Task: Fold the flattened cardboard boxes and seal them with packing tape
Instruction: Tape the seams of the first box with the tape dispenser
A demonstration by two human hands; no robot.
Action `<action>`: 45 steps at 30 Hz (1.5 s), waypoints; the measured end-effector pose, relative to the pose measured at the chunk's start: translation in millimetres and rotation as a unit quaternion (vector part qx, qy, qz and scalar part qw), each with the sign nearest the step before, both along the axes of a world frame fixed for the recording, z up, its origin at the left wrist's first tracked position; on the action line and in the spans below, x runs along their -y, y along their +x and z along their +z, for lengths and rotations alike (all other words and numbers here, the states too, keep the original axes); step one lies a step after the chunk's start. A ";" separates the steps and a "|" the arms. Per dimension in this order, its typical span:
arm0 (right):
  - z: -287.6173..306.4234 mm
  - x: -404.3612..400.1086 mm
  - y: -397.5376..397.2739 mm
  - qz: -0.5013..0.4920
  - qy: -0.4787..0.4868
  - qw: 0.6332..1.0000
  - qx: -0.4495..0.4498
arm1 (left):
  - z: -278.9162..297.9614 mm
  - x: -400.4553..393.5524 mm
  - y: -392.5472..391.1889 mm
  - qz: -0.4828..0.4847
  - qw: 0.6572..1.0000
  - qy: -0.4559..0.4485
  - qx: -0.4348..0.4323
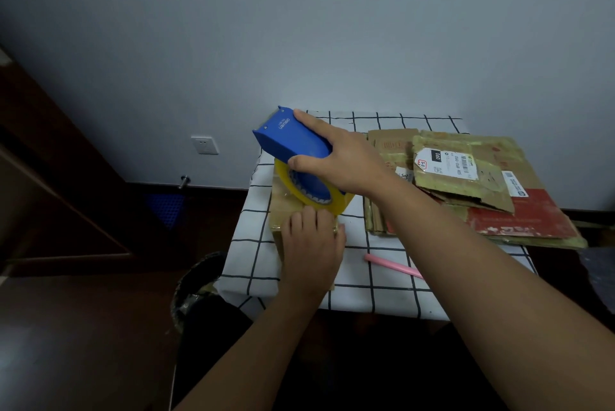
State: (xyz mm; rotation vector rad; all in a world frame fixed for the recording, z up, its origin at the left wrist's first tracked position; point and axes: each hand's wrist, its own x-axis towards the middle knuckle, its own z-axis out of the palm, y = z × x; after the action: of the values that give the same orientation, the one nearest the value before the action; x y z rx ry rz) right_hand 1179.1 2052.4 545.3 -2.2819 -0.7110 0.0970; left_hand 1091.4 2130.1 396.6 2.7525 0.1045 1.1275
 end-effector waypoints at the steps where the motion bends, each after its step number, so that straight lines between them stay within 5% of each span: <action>1: 0.2 0.4 -0.4 -0.001 0.001 1.000 0.000 | 0.3 -1.9 -0.7 -0.006 1.000 -0.010 -0.006; 22: -2.5 2.1 1.0 -0.023 0.030 0.999 -0.025 | -3.5 -67.6 -25.4 -0.149 0.985 -0.086 -0.020; 27: -3.2 0.2 1.7 -0.024 0.019 0.999 -0.020 | -4.1 -75.0 -27.2 -0.113 0.988 -0.102 -0.015; 38: 0.9 -3.1 -2.4 -0.030 0.025 0.999 -0.029 | 8.7 -96.9 -28.5 -0.188 0.970 -0.144 -0.063; 45: 2.2 -2.8 -2.1 -0.036 0.013 0.999 -0.023 | 1.2 -89.1 -40.3 -0.135 0.967 -0.213 -0.045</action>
State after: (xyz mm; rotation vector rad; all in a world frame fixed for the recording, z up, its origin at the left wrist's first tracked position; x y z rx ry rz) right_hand 1177.0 2055.2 547.4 -2.2716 -0.6016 0.1046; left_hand 1051.0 2219.2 397.8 2.3457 -0.0171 0.7999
